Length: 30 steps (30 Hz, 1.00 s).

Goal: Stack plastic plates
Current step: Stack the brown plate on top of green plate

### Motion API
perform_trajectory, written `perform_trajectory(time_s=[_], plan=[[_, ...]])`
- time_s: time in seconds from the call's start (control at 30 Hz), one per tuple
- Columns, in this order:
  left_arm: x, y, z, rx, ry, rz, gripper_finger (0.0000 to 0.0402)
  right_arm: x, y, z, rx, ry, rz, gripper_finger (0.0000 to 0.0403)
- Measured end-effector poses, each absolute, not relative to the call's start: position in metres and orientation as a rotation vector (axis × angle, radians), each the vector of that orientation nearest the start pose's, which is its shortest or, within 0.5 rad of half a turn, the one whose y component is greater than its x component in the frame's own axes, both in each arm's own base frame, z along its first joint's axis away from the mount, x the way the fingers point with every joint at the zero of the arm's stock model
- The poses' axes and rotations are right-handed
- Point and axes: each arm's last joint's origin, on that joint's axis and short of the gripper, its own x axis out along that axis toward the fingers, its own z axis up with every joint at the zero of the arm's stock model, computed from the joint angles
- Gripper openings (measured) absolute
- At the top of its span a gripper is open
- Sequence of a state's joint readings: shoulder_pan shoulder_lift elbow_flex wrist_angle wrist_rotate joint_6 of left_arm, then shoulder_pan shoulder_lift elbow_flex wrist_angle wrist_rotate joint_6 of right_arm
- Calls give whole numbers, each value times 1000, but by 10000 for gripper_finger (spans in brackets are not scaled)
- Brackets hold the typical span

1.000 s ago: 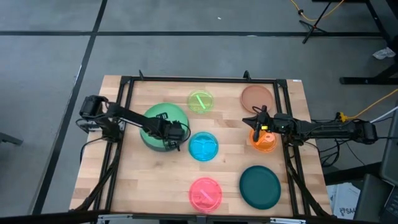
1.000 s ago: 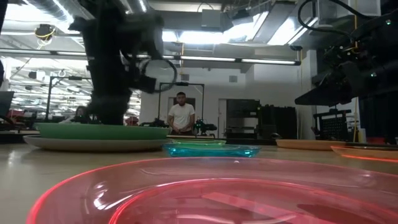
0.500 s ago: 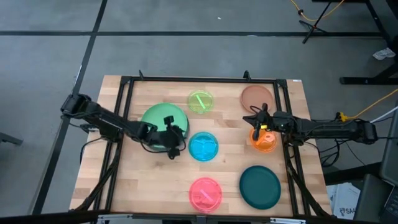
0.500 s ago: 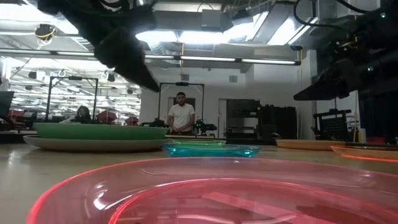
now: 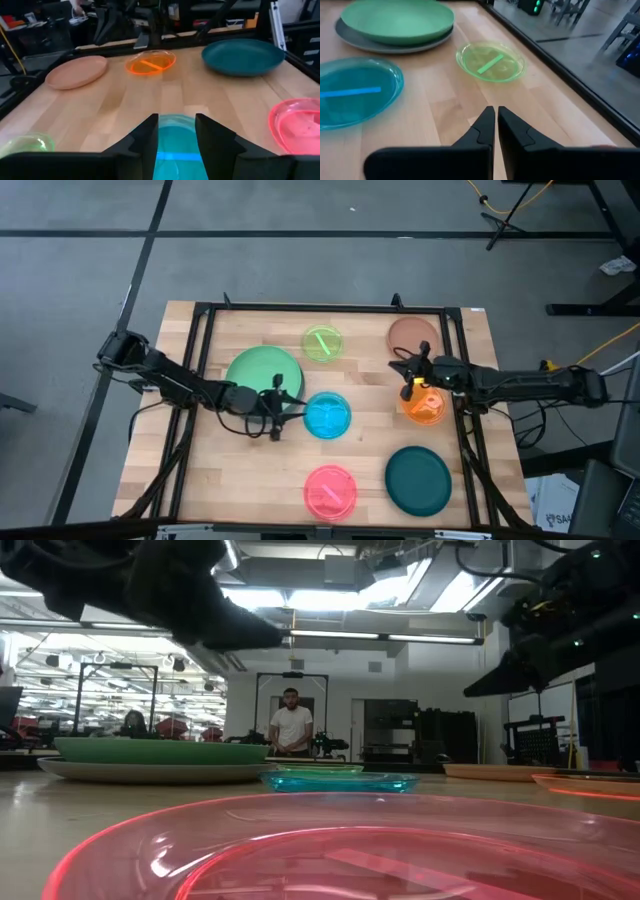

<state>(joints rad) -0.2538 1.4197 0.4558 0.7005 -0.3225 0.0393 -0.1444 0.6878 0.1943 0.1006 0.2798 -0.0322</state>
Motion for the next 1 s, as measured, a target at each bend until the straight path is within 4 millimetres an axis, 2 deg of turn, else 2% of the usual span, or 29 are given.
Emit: perform_trajectory(time_s=[0.1,0.3,0.43,0.63,0.77,1.0], plan=[[245,-59,171,125,277,53,124,153,-31,173,-65,432,-433,14],[219,-57,191,102,182,83,124,162,-35,174,-89,478,-511,14],[203,-56,194,87,138,72,124,166,-37,178,-95,482,-565,14],[196,-54,194,65,129,111,124,169,-39,179,-101,501,-597,18],[196,-54,194,61,130,113,124,170,-47,177,-48,575,-614,57],[197,-54,194,54,129,114,124,173,-68,182,54,680,-629,164]])
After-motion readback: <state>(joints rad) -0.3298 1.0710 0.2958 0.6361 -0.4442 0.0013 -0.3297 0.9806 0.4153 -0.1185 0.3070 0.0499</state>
